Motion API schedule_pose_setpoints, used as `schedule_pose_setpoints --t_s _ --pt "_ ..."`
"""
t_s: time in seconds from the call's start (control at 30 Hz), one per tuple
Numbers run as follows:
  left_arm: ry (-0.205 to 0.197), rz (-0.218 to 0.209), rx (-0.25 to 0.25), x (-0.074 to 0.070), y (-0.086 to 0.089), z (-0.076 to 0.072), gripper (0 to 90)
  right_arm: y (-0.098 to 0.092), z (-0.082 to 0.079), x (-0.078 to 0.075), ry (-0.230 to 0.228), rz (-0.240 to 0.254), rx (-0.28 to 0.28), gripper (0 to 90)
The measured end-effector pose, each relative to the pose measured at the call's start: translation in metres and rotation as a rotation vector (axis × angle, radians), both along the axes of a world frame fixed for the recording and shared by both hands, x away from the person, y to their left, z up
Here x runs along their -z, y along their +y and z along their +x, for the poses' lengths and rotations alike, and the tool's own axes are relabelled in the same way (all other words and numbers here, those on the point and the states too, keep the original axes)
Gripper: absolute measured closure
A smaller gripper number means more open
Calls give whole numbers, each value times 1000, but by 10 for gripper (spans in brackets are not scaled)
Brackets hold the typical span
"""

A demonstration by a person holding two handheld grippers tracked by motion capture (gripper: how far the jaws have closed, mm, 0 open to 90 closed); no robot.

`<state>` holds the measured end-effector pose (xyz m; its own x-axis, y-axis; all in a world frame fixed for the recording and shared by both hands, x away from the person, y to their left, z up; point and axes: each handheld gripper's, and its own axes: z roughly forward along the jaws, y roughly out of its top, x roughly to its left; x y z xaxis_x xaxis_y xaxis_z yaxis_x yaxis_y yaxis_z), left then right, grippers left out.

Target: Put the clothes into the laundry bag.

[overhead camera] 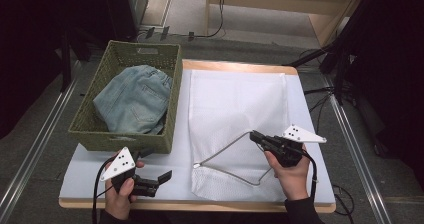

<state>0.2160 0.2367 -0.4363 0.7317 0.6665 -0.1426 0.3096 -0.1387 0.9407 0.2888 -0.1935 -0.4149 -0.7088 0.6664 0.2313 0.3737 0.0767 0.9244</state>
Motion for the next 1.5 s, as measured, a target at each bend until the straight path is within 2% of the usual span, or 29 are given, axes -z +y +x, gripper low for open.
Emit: schedule_pose_setpoints --t_s 0.07,0.13,0.2,0.37,0.4,0.43,0.5,0.57,0.6,0.67,0.77,0.9,1.0,1.1,1.13,1.2,1.3,1.4,1.43,1.5 --pt "-21 1 -24 -7 1 0 10 -1 0 2 0 -9 1 900" --pt "-58 31 -104 -14 3 -2 0 -1 0 3 6 -8 -3 900" --pt "-72 27 -142 -20 8 -1 0 -2 1 4 12 -11 -6 900" --pt "-80 6 -165 -36 23 3 0 -5 1 6 19 -10 0 900" --pt "-92 6 -179 -41 27 4 0 -6 1 7 20 -8 -1 900" --pt "-100 15 -185 -45 30 6 0 -6 1 6 23 -5 0 900" --pt "-118 38 -241 -55 34 11 0 -8 1 7 27 -5 -2 900" --pt "-136 52 -263 -64 38 16 0 -9 2 8 35 2 -5 900" --pt "-145 60 -289 -72 40 21 0 -9 2 8 36 2 -6 900" --pt "-146 55 -281 -79 43 28 0 -9 2 9 41 4 -8 900" --pt "-157 76 -294 -91 46 43 0 -8 2 9 43 -1 -10 900" --pt "-155 65 -298 -99 52 62 0 -8 2 9 44 -5 -16 900" --pt "-123 60 -308 -103 57 83 0 -7 2 11 46 -10 -21 900" --pt "-74 51 -302 -104 64 105 0 -7 2 12 48 -14 -22 900" --pt "-52 56 -297 -103 66 114 0 -7 2 13 51 -13 -22 900" --pt "-5 84 -319 -101 70 132 0 -7 3 13 54 -14 -24 900" --pt "83 108 -349 -97 81 160 0 -7 3 14 53 -12 -23 900" --pt "164 97 -377 -91 92 184 0 -8 4 14 54 -11 -24 900" --pt "181 107 -390 -88 94 189 0 -8 4 14 54 -10 -25 900" --pt "228 182 -436 -77 95 206 0 -9 4 15 57 -10 -26 900"
